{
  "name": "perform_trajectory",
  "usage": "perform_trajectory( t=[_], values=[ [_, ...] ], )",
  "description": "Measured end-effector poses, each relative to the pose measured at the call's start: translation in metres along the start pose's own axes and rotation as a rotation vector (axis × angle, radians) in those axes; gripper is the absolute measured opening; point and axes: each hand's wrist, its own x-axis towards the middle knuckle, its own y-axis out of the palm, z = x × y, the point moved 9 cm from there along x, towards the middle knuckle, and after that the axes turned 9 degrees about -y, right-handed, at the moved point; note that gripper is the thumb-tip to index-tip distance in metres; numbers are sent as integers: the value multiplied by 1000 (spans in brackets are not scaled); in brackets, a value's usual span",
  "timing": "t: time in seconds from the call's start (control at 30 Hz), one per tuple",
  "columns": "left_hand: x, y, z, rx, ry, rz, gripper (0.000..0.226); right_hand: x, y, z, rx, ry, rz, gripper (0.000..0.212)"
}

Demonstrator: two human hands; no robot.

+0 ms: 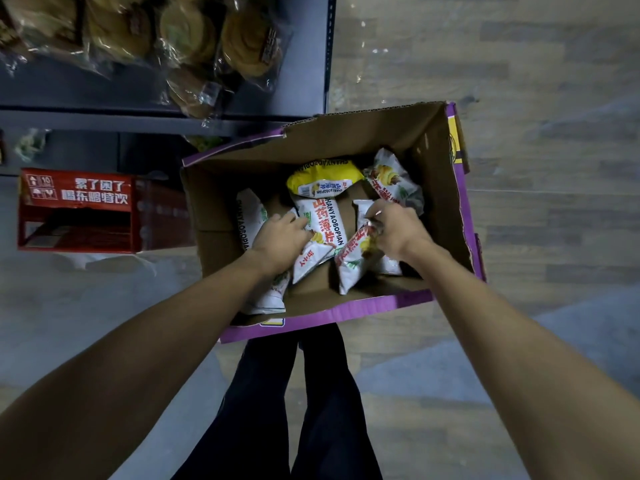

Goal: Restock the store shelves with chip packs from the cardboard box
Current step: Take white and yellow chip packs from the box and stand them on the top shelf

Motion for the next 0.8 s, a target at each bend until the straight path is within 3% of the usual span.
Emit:
perform_trajectory(
  t=[0.17, 0.3, 0.37, 0.47, 0.6, 0.7, 0.8],
  values=[
    [10, -25, -1, -186, -84, -6, 44, 6, -32, -2, -6, -45, -153, 39],
    [17, -42, 7, -335, -270, -65, 44, 0, -55, 7, -191, -73, -384, 39],
    [20, -39, 5, -320, -335, -60, 51, -4, -54, 8, -263, -39, -397, 48],
    [19, -34, 3, -306, -428, -29, 62, -7, -40, 23, -422, -174, -287, 50],
    [16, -24, 2, -361, -512, -22, 65, -4, -4, 30, -691, -428, 32, 55],
    [13, -24, -3, -419, -517, -85, 72, 1, 13, 23, -832, -460, 166, 60],
    [10, -18, -13, -427, -437, -73, 56, 9, 15, 15, -891, -378, 175, 61]
  ],
)
